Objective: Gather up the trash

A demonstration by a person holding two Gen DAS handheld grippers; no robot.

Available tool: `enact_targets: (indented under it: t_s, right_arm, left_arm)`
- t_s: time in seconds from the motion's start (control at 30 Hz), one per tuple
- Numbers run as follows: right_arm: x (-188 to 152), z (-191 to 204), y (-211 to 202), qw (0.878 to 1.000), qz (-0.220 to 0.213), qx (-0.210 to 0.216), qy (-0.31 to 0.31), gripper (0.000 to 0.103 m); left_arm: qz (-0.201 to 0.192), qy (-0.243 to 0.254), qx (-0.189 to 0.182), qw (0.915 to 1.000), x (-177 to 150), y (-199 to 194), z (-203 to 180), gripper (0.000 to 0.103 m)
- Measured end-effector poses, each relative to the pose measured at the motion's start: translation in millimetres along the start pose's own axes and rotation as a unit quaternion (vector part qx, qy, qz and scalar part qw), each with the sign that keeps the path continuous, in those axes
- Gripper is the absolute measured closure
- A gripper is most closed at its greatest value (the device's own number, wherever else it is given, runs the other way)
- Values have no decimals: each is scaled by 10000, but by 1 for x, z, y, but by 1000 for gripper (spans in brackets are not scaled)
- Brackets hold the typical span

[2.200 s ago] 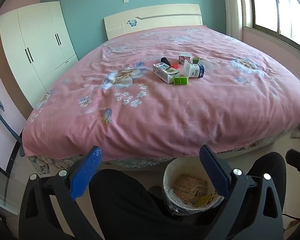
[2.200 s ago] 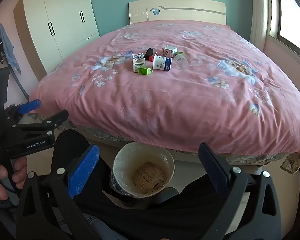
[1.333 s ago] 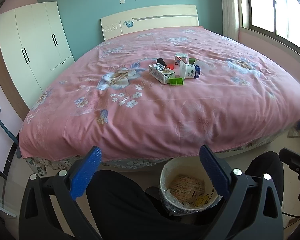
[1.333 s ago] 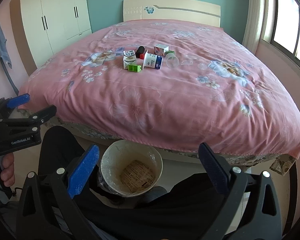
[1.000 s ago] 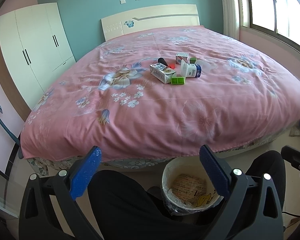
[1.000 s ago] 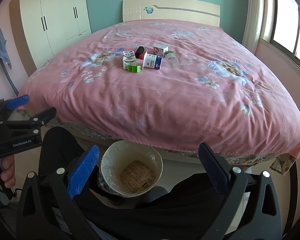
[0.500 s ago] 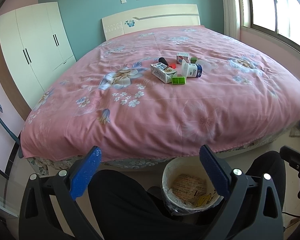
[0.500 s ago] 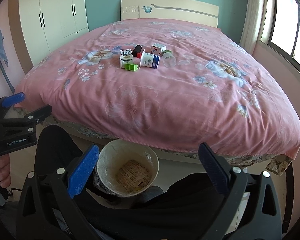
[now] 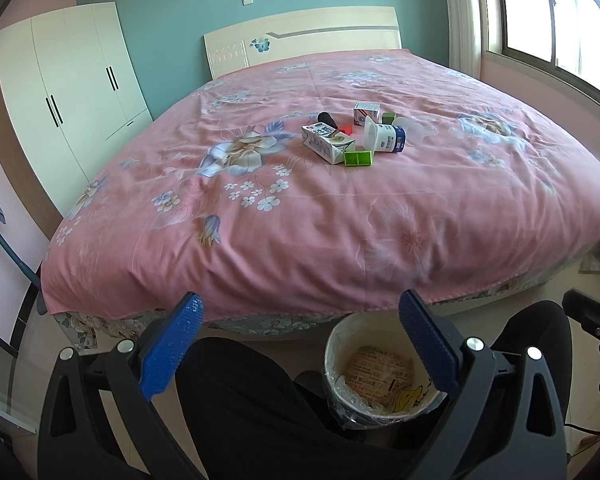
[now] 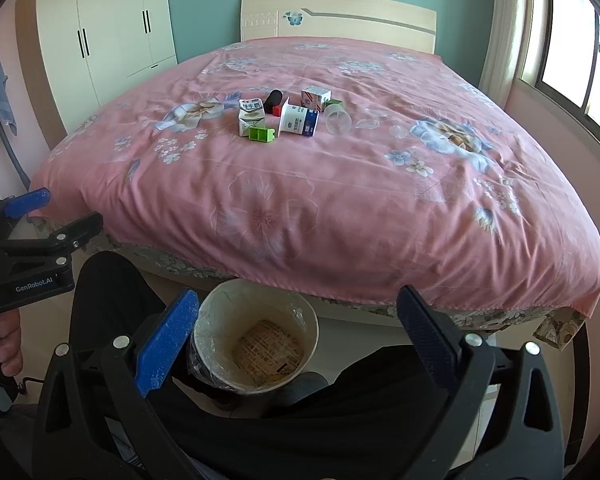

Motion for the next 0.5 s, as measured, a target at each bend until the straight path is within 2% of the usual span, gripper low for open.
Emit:
enact_targets:
  t_s: [0.5]
  right_arm:
    - [-2,-2,2,10000,20,-19,21,6]
  left_arm:
    - [16,-4,6,10000,-2,0,0,3]
Point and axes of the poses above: each gripper's, at about its wrist camera, not at the fingertips, and y roughly the way its jaws point, z to its left, x to its top, the point moved 2 cm from there along y, roughly the way its jaws point, and after that the axes turned 6 degrees about y, right-handed, at the moved point
